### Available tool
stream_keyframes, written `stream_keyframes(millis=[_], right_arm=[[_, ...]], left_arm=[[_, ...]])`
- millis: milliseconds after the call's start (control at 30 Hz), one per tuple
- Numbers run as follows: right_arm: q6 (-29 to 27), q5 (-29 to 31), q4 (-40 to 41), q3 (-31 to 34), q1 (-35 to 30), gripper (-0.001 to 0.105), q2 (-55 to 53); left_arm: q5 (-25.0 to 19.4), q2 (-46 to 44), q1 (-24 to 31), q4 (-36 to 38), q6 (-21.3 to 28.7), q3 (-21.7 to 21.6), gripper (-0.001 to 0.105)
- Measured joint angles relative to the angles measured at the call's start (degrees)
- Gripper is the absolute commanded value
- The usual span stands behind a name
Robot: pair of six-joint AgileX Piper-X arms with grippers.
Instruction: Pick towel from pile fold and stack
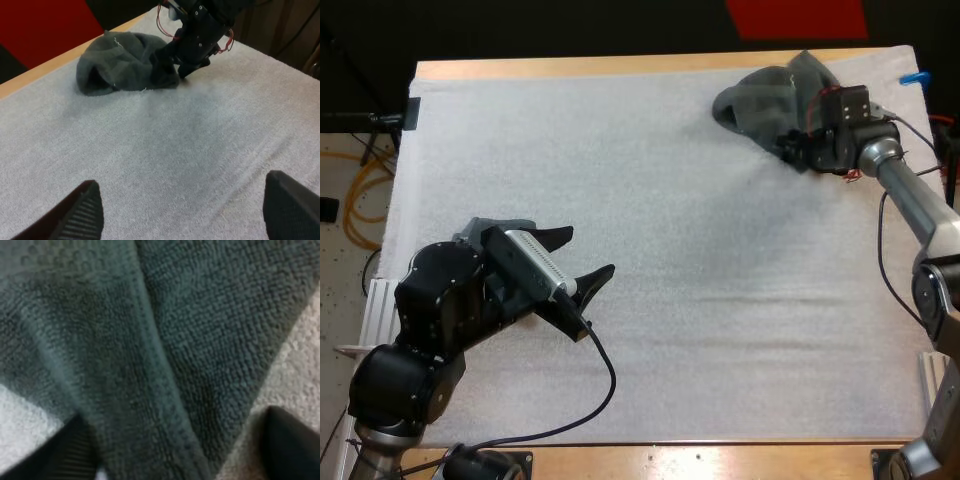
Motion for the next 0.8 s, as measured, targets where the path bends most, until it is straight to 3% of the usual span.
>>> stream_keyframes(millis=[33,100,367,633,800], right_arm=[[0.22,0.00,0.00,-0.16,0.00,0.025,0.00],[0.33,-0.41,0.00,-0.34,0.00,0.000,0.00],[-0.81,-4.57,0.23,-0.32,0.00,0.000,-4.11],[-12.56,-3.37,-0.30,-0.32,0.00,0.000,-21.52],[-15.91,-1.85,0.08,-0.54,0.00,0.000,-32.59]], left_arm=[[0.00,0.00,0.00,0.00,0.00,0.00,0.065],[0.00,0.00,0.00,0.00,0.00,0.00,0.065],[0.00,0.00,0.00,0.00,0.00,0.00,0.065],[0.00,0.00,0.00,0.00,0.00,0.00,0.065],[1.11,0.00,0.00,0.00,-0.09,0.00,0.065]])
